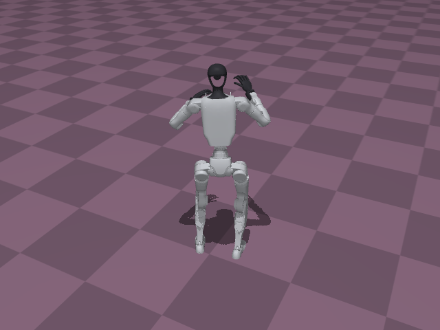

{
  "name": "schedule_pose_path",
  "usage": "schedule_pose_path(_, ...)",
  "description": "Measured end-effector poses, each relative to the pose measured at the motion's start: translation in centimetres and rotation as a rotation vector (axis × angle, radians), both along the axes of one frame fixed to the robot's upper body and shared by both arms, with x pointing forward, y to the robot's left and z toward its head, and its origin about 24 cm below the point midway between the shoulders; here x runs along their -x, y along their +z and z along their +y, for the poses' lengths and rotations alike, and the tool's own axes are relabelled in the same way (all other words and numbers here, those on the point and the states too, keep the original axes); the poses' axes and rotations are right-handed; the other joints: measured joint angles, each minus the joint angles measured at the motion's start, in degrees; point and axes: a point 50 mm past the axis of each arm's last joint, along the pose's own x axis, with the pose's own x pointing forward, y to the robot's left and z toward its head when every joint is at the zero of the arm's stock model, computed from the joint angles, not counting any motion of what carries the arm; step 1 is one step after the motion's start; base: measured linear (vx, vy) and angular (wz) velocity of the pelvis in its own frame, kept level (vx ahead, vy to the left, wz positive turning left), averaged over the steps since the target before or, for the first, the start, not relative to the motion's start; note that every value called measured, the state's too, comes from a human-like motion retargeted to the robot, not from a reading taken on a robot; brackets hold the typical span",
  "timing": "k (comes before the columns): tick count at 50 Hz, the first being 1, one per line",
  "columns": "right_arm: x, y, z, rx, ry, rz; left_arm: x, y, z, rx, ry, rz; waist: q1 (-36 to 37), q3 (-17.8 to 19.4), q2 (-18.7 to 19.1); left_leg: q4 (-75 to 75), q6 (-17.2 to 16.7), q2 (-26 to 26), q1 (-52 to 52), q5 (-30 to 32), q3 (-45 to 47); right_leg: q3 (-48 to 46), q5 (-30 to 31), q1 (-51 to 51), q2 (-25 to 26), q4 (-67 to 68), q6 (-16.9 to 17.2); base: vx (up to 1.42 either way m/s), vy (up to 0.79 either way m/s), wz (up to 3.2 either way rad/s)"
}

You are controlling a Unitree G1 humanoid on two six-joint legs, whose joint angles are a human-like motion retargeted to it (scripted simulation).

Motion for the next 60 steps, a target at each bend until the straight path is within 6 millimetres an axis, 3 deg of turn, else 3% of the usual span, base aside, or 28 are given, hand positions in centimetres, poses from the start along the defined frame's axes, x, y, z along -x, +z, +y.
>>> schedule_pose_path(2, 0.4, 0.6, 0.7, 0.018, 0.025, -0.034, 0.3, 1.1, -0.5, -0.073, 0.007, -0.079, 0.23, -0.43, -0.33, 1.24, 0.02, -0.22, -0.57, -0.47, -0.34, 0.00, -0.74, -0.17, -0.21, 0.92, -0.24, 0.01, 0.01, 0.19)
schedule_pose_path(5, 0.4, 4.2, 2.5, 0.058, 0.057, -0.152, 0.0, 2.2, -1.7, -0.220, 0.031, -0.167, 1.71, -1.12, -2.43, 0.51, -0.51, -0.33, -0.45, -0.18, 0.18, 0.64, -0.99, -0.02, -0.13, 0.17, -0.56, 0.00, 0.00, 0.00)
schedule_pose_path(7, -1.2, 7.7, 3.7, 0.079, 0.035, -0.172, -0.5, 2.6, -2.4, -0.326, 0.052, -0.193, 2.94, -1.76, -4.48, -1.01, -1.13, -0.23, -0.30, 0.77, 0.76, 0.93, -0.15, 0.00, 0.10, -1.13, -0.56, 0.00, 0.00, 0.00)
schedule_pose_path(10, -5.8, 12.2, 5.3, 0.106, -0.037, -0.006, -1.2, 3.0, -2.7, -0.464, 0.088, -0.186, 4.30, -2.79, -7.04, -3.29, -2.31, -0.01, -0.72, 2.28, 1.09, 0.95, 1.31, -0.67, 0.52, -2.81, -0.87, 0.00, 0.00, 0.00)
schedule_pose_path(12, -8.3, 12.6, 5.8, 0.123, -0.054, 0.147, -1.6, 2.8, -2.4, -0.496, 0.103, -0.131, 4.74, -3.21, -7.73, -3.81, -3.02, 0.12, -1.60, 2.91, 0.89, 0.73, 1.87, -1.55, 0.72, -3.03, -1.01, 0.00, 0.00, 0.00)
schedule_pose_path(15, -9.3, 12.0, 6.6, 0.143, 0.002, 0.235, -2.3, 2.4, -1.5, -0.469, 0.131, -0.040, 4.80, -3.10, -7.26, -3.46, -3.47, 0.12, -3.15, 3.38, 0.34, 0.49, 1.97, -2.98, 0.76, -2.52, -1.08, 0.00, 0.00, 0.00)
schedule_pose_path(20, -5.4, 9.9, 5.9, 0.119, 0.155, 0.073, -2.5, 2.8, 1.5, -0.297, 0.189, 0.026, 2.83, -1.49, -4.22, -3.68, -2.96, 0.48, -3.14, 3.72, 0.48, 0.67, 2.17, -2.84, 1.22, -3.46, -1.00, 0.00, 0.00, 0.00)
schedule_pose_path(24, -3.3, 5.5, 3.4, 0.020, 0.174, 0.045, -1.8, 1.2, 2.9, -0.166, 0.188, 0.068, 1.02, -0.82, -1.83, -2.82, -2.33, 0.99, -2.13, 2.98, 1.09, 1.20, 1.90, -2.17, 1.48, -3.01, -0.91, -0.01, 0.00, -0.21)
schedule_pose_path(28, -2.0, -0.1, 1.6, -0.126, 0.217, 0.163, -0.6, -1.4, 3.0, -0.029, 0.133, 0.130, -0.59, -0.88, 0.69, -3.85, -1.48, 1.52, 0.35, 2.42, 2.52, 2.09, 2.36, -0.60, 1.84, -4.07, -0.54, 0.02, 0.01, -0.34)
schedule_pose_path(32, -1.1, -4.4, 1.6, -0.307, 0.344, 0.322, 0.7, -2.7, 1.9, 0.109, 0.048, 0.142, -2.37, -1.50, 3.51, -4.75, -0.64, 2.05, 2.11, 1.71, 4.03, 3.18, 2.92, 0.27, 2.22, -5.22, 0.02, 0.02, 0.03, -0.38)
schedule_pose_path(35, -0.5, -6.4, 2.4, -0.432, 0.478, 0.418, 1.5, -2.8, 0.8, 0.196, -0.024, 0.121, -3.67, -2.26, 5.51, -5.46, -0.29, 2.40, 3.38, 1.26, 5.17, 4.15, 3.41, 0.85, 2.52, -6.04, 0.36, 0.02, 0.04, -0.36)
schedule_pose_path(43, 0.0, -6.9, 5.0, -0.525, 0.723, 0.499, 1.8, -2.0, -1.3, 0.294, -0.121, 0.041, -5.63, -4.82, 8.57, -6.04, -0.08, 3.02, 4.30, -0.01, 7.55, 6.43, 3.77, 0.06, 2.99, -5.93, 0.46, 0.01, 0.02, -0.20)
schedule_pose_path(60, -0.3, -6.0, 6.2, -0.473, 0.751, 0.460, 1.8, -2.4, -1.7, 0.404, -0.110, 0.022, -4.65, -7.11, 8.84, -9.87, -0.36, 2.53, 5.16, 1.33, 8.37, 6.55, 4.90, -0.27, 2.75, -7.32, 0.25, 0.00, 0.00, 0.00)
